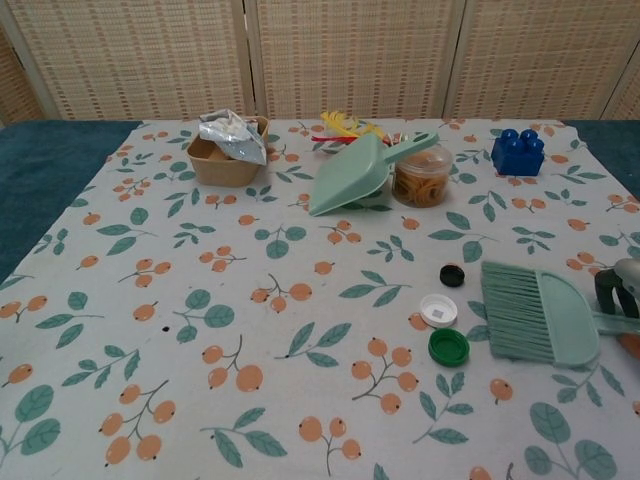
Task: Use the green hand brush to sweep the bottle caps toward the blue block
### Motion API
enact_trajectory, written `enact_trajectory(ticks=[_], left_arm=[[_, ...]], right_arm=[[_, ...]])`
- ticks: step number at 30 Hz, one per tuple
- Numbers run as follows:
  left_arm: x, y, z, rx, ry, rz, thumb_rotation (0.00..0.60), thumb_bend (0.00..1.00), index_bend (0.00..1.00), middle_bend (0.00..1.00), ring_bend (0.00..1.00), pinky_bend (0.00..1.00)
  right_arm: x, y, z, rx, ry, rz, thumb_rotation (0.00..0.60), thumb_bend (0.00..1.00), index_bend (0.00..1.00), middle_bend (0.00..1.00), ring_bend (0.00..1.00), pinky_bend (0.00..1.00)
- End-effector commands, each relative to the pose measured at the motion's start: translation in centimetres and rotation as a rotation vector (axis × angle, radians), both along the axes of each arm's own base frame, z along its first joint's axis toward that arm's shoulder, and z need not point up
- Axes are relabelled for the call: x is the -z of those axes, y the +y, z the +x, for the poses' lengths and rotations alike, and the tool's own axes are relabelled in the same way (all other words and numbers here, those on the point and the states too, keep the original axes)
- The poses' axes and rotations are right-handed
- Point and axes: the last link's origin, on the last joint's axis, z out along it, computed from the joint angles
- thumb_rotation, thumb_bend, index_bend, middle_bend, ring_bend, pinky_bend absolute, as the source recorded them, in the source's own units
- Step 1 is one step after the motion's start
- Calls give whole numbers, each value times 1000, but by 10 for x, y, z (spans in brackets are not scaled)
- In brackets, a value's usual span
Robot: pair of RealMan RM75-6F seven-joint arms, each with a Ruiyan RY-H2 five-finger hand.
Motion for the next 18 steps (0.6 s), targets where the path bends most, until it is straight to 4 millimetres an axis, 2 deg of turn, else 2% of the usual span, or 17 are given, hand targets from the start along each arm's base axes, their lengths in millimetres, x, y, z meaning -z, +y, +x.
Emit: enact_trajectory(ticks=[1,6,10,14,18], left_arm=[[-1,0,0,-1,-1,1,600,396,0,0,0,145],[0,0,0,1,-3,0,600,397,0,0,0,145],[0,-1,2,3,-8,0,600,397,0,0,0,145],[1,-2,3,5,-13,-2,600,398,0,0,0,145],[3,-2,5,8,-14,-6,600,397,0,0,0,145]], right_arm=[[-8,1,1,-39,-9,-8,600,506,922,712,395,0],[-36,3,5,-99,81,33,600,507,931,725,403,0],[-61,6,18,-186,149,67,600,507,942,731,403,0],[-86,16,50,-358,174,92,600,508,965,751,414,0],[-102,27,82,-518,260,122,600,507,974,762,426,0]])
